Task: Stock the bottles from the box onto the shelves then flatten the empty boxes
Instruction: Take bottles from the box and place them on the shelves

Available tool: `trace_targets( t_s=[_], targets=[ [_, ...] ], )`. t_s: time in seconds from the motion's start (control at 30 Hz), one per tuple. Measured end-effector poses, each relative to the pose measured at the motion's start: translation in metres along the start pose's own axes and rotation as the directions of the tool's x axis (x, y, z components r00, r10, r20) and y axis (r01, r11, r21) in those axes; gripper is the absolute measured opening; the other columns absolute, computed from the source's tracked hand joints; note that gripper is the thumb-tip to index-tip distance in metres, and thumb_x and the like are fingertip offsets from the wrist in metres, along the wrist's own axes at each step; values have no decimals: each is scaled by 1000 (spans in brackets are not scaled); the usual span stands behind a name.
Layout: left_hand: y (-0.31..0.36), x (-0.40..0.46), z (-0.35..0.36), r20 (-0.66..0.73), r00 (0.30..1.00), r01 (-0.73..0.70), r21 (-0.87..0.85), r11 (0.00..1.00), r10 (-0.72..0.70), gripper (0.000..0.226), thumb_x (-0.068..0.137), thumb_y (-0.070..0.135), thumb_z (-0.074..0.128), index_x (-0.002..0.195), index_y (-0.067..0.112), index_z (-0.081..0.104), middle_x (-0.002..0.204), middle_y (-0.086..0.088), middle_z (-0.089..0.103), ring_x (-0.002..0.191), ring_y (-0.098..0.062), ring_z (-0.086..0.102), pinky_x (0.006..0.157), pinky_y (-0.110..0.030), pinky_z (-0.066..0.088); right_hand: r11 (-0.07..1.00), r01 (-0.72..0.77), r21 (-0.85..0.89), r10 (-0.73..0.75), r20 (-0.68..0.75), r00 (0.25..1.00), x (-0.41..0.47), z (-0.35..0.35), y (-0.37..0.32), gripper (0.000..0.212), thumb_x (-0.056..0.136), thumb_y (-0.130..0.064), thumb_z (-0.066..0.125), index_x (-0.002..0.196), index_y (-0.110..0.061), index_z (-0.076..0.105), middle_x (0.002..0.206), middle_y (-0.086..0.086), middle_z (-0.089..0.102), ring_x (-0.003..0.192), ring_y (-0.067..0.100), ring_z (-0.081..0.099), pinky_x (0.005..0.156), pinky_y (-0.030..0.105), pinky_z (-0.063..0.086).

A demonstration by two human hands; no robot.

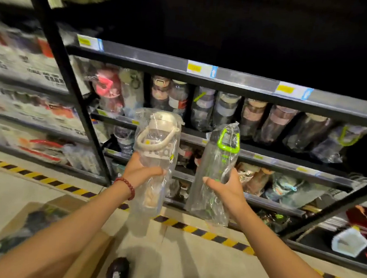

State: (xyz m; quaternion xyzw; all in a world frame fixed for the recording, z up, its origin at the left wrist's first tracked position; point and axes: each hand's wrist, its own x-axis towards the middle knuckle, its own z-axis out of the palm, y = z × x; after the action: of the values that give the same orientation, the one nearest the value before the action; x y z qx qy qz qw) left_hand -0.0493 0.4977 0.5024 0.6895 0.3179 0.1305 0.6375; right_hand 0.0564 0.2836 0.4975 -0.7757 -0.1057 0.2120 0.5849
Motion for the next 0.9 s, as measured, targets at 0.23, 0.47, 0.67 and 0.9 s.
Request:
trace_targets(
  t_s=[0.23, 0.47, 0.67, 0.9],
  targets=[
    [-7, 120, -51, 37, 998, 60, -49, 997, -58, 90, 55, 23, 88, 131, 13, 41, 124, -1, 53, 114, -18, 52, 101, -39, 43, 999, -27, -17, 27, -20, 999, 97, 84, -24, 69, 74, -23, 80, 130, -19, 40, 120, 0, 59, 104, 15, 60, 85, 31, 49],
    [-17, 218, -72, 153, 983, 128, -138, 982, -107, 65, 68, 1, 78, 123, 12, 45, 109, -3, 63, 101, -17, 61, 71, -20, 47, 995, -88, 49, 93, -95, 991, 178, 143, -34, 57, 79, -20, 75, 123, -18, 39, 92, -19, 47, 79, -3, 51, 58, 14, 39],
    [-12, 268, -63, 227, 973, 93, -228, 969, -40, 70, 57, 12, 81, 120, 4, 53, 99, -4, 68, 95, -18, 66, 71, -20, 52, 991, -103, 80, 114, -152, 982, 222, 152, -40, 61, 75, -20, 78, 125, -19, 42, 111, -1, 60, 97, 15, 63, 80, 31, 53],
    [-2, 282, -24, 202, 979, 98, -385, 918, -20, 79, 55, 22, 79, 125, 7, 47, 101, -2, 63, 92, -16, 65, 74, -23, 53, 988, -27, -152, -4, -201, 980, 252, 115, -53, 81, 75, -22, 78, 139, -11, 29, 114, -7, 46, 102, 10, 49, 84, 16, 39]
  ],
)
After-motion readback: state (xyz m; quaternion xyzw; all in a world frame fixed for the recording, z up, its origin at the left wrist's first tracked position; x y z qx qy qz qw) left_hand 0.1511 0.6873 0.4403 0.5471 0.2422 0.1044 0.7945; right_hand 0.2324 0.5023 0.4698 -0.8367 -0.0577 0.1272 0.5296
